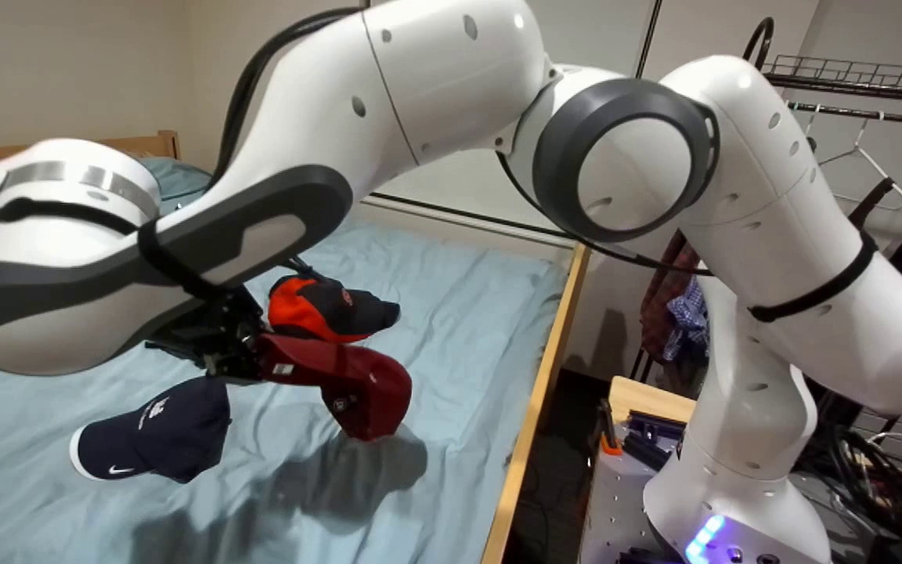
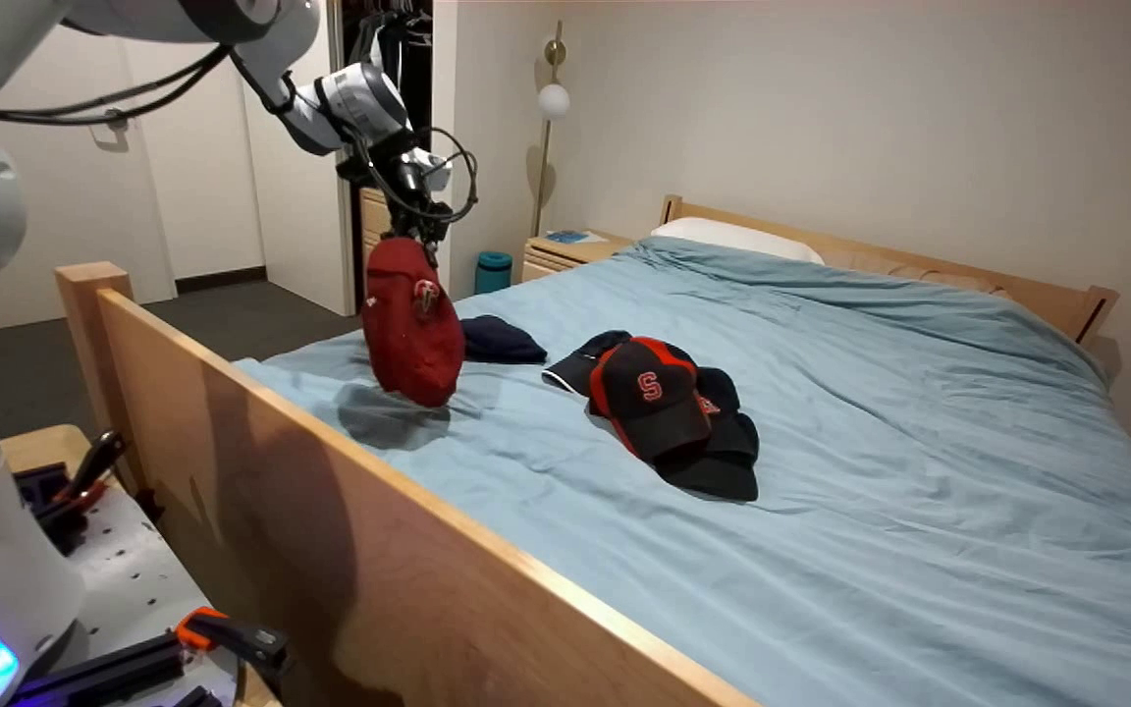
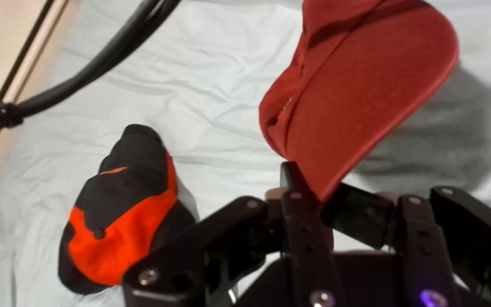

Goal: Put the maroon cape on top of the left most black capes

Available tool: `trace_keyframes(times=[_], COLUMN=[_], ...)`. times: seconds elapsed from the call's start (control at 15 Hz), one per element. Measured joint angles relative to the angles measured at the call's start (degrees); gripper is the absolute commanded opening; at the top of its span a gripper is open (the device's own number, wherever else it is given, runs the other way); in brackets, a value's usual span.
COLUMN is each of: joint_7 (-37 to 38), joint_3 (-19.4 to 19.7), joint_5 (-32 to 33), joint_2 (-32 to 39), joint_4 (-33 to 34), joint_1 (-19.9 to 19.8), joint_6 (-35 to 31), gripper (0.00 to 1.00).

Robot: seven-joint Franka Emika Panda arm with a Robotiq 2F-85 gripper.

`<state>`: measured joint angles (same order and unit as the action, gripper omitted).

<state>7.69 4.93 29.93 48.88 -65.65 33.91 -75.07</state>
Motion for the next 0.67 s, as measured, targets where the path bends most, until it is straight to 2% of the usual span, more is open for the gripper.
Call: trace_keyframes(times=[0.13, 0.47, 0.67], joint_7=[-3.98, -4.93, -5.59], joint_3=[0.05, 0.08, 1.16], joint_5=[3.29, 4.10, 9.82], joint_2=[-2.63, -3.81, -4.91], joint_4=[-0.67, -2.03, -3.51], joint_1=[0.26, 0.37, 0.10], joint_6=[-1.47, -3.11, -11.75], gripper=[0.07, 0.06, 0.06])
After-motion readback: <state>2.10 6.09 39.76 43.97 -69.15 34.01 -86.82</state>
